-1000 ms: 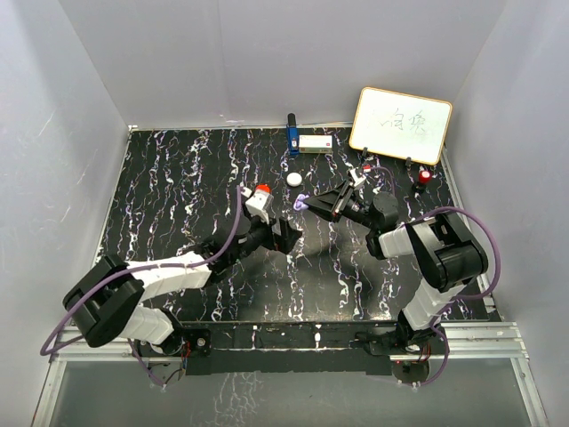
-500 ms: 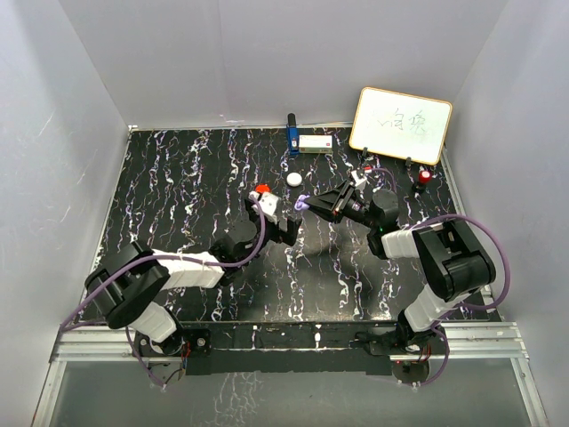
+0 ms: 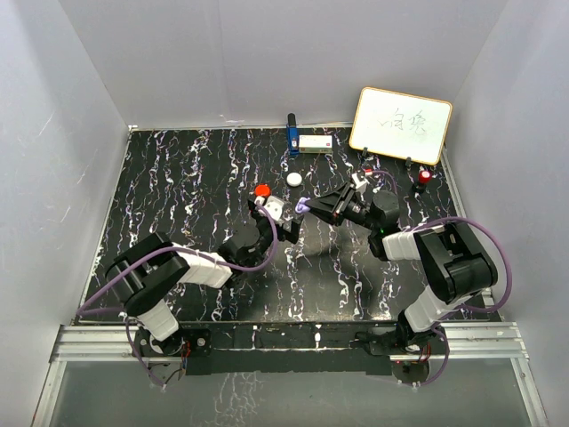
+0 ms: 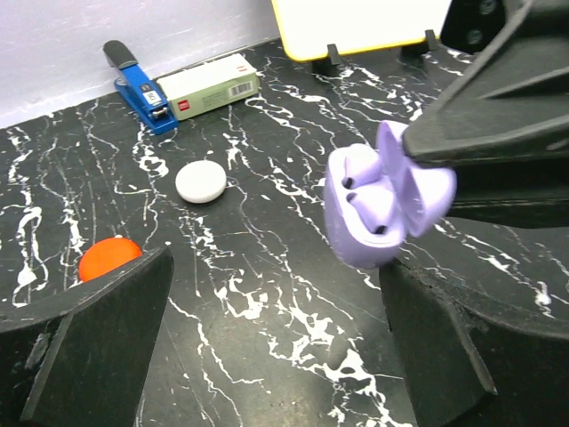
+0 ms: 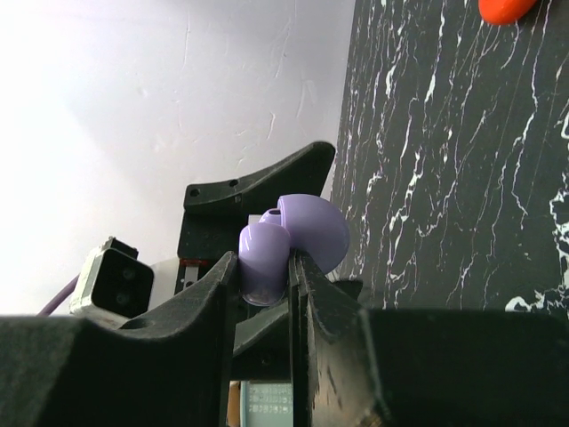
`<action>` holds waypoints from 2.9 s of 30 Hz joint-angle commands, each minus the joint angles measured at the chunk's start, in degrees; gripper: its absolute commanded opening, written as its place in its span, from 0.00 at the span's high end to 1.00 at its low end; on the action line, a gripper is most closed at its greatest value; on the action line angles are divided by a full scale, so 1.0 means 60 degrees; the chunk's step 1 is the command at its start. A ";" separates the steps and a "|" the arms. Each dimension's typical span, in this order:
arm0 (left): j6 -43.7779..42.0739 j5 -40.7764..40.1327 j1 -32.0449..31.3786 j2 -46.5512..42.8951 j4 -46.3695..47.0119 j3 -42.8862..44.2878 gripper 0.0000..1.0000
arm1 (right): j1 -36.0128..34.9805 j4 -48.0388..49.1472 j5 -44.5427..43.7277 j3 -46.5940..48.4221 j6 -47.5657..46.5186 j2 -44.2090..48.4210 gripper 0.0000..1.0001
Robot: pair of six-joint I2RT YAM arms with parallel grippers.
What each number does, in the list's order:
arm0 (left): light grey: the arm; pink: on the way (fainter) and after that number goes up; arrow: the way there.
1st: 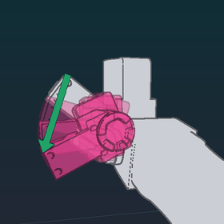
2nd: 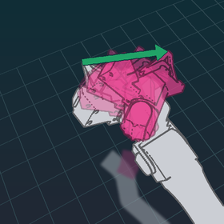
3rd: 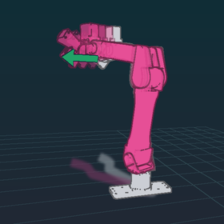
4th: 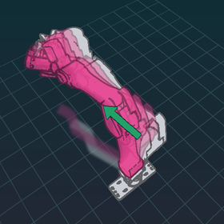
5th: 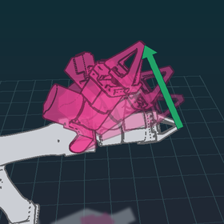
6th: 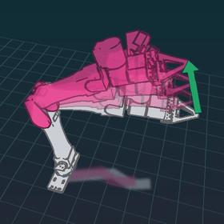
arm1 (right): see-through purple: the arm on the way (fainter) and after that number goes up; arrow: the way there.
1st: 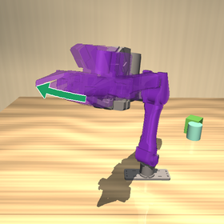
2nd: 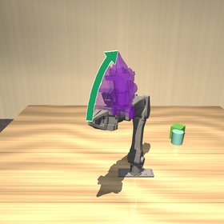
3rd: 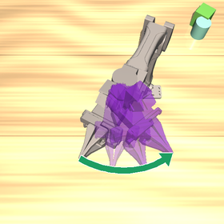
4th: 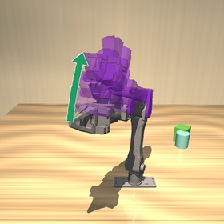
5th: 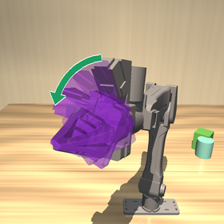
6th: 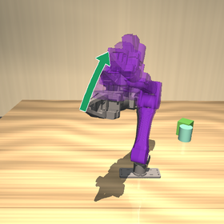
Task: Insert the wireless bluetooth earbuds into the charging case
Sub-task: Close the charging case, then place the charging case at the center of the board, then reset both arms
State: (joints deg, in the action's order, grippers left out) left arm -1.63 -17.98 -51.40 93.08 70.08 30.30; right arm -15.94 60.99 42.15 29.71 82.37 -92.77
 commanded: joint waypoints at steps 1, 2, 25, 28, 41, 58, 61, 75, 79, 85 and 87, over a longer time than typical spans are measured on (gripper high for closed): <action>-0.0669 -0.0718 -0.0047 0.0329 0.1472 0.0050 0.01 | 0.0051 0.0310 -0.0009 -0.0181 -0.0160 0.0449 1.00; -0.0807 -0.0780 -0.0045 0.0424 0.1775 0.0023 0.01 | 0.0059 0.0303 -0.0009 -0.0221 -0.0163 0.0468 1.00; 0.2265 -0.3044 0.0394 -0.2144 -0.2730 -0.0562 0.01 | 0.0079 -0.1374 -0.0624 -0.0107 -0.1907 0.0418 1.00; 0.4244 -0.2173 0.0917 -0.4228 -0.5959 -0.0619 0.01 | 0.0080 -0.3055 -0.1481 0.0464 -0.3271 0.0595 1.00; 0.5667 -0.0887 0.1127 -0.6616 -1.1861 0.1182 0.01 | 0.0069 -0.5726 -0.2475 0.2415 -0.5278 -0.1252 1.00; 0.6392 -0.1193 0.1125 -0.7130 -1.2398 0.1296 0.01 | -0.0391 -0.6089 -0.2721 0.2068 -0.5553 -0.1714 0.25; 0.6473 -0.1261 0.1127 -0.7010 -1.2553 0.1386 0.01 | -0.0385 -0.5956 -0.3205 0.1625 -0.5550 -0.0906 0.02; 0.6180 -0.2318 0.1125 -0.7860 -1.3567 0.1718 0.01 | 0.0206 -0.7655 -0.8687 -0.0204 -0.5754 0.4215 0.02; 0.6183 -0.2426 0.1119 -0.8388 -1.3857 0.1549 0.01 | 0.0298 -0.7819 -0.9352 -0.0617 -0.5752 0.5237 0.02; 0.5877 -0.1954 0.1111 -0.8971 -1.4340 0.1428 0.01 | 0.0321 -0.7974 -0.9451 -0.0932 -0.5869 0.5983 0.02; 0.5789 -0.1530 0.1110 -0.9138 -1.4514 0.1358 0.01 | 0.0317 -0.7971 -0.9442 -0.0966 -0.5913 0.6079 0.02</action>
State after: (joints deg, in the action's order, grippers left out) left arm 35.35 -30.52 -44.84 40.32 -13.39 38.52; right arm -14.17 12.56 -11.73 24.18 48.01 -58.30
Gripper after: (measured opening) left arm 0.986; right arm 0.983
